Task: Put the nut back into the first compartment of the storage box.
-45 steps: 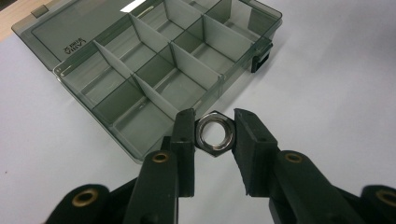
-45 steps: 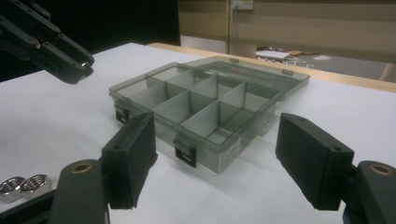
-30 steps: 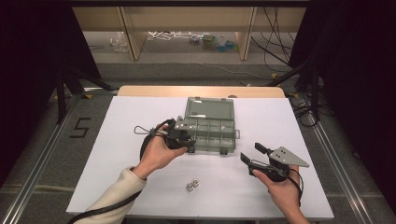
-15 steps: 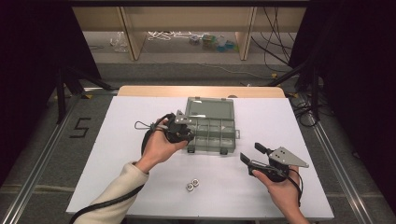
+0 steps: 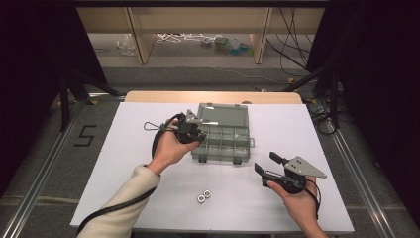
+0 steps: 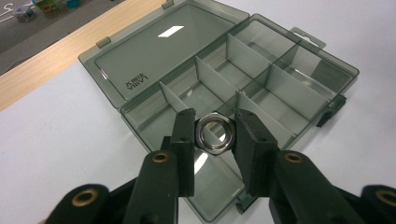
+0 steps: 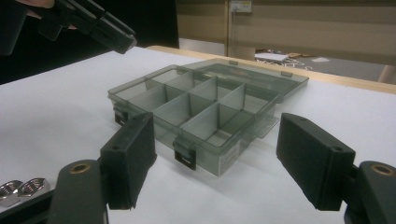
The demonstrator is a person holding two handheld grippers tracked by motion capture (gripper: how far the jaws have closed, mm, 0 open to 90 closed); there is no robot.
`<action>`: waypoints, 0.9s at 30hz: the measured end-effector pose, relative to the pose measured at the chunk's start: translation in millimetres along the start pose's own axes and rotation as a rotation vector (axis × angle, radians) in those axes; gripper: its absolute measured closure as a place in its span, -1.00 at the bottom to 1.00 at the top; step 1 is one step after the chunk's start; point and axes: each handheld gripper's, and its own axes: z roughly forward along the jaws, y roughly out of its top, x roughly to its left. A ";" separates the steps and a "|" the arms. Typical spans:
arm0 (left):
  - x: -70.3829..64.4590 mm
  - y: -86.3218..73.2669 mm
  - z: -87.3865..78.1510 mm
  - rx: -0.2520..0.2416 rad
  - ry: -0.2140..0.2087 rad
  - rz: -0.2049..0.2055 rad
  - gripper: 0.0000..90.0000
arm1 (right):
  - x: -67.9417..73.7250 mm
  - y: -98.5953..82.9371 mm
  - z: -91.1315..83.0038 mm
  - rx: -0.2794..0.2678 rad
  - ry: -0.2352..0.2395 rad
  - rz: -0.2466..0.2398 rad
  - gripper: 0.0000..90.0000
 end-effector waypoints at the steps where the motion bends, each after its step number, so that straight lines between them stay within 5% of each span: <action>1: 0.4 0.5 0.9 0.000 0.000 -0.006 0.56 | 0.1 0.4 -0.8 0.014 0.008 0.002 -0.36; 2: -1.3 0.6 2.0 -0.002 0.002 -0.048 0.56 | 0.2 0.0 0.3 -0.001 0.011 0.005 -0.36; 3: 1.7 2.0 3.2 -0.001 0.005 -0.018 0.56 | 0.1 -0.1 0.5 -0.010 0.010 0.009 -0.36; 4: 0.6 2.5 4.0 -0.001 0.008 -0.049 0.56 | 0.1 -0.1 0.5 -0.010 0.010 0.009 -0.36; 6: 5.4 5.4 6.1 -0.001 0.011 -0.006 0.56 | -0.4 0.0 0.3 -0.011 0.010 0.009 -0.36; 7: -0.3 5.1 7.6 -0.003 0.021 -0.101 0.56 | -0.3 0.1 0.3 -0.013 0.011 0.011 -0.36; 12: 5.3 7.7 15.1 -0.002 0.034 -0.115 0.56 | -0.6 0.1 0.6 -0.017 0.010 0.011 -0.36; 13: 10.2 7.9 17.7 0.001 0.037 -0.073 0.56 | -0.7 0.2 0.5 -0.017 0.010 0.011 -0.36; 14: 7.5 6.8 20.0 0.000 0.041 -0.129 0.56 | -1.0 0.5 -0.6 -0.005 0.006 0.011 -0.36; 15: 8.4 5.8 23.3 0.002 0.046 -0.141 0.56 | -1.2 0.7 -0.9 -0.002 0.005 0.010 -0.36; 27: 17.6 2.1 40.7 0.024 0.075 -0.171 0.56 | -0.9 0.4 -0.4 0.001 0.001 0.008 -0.36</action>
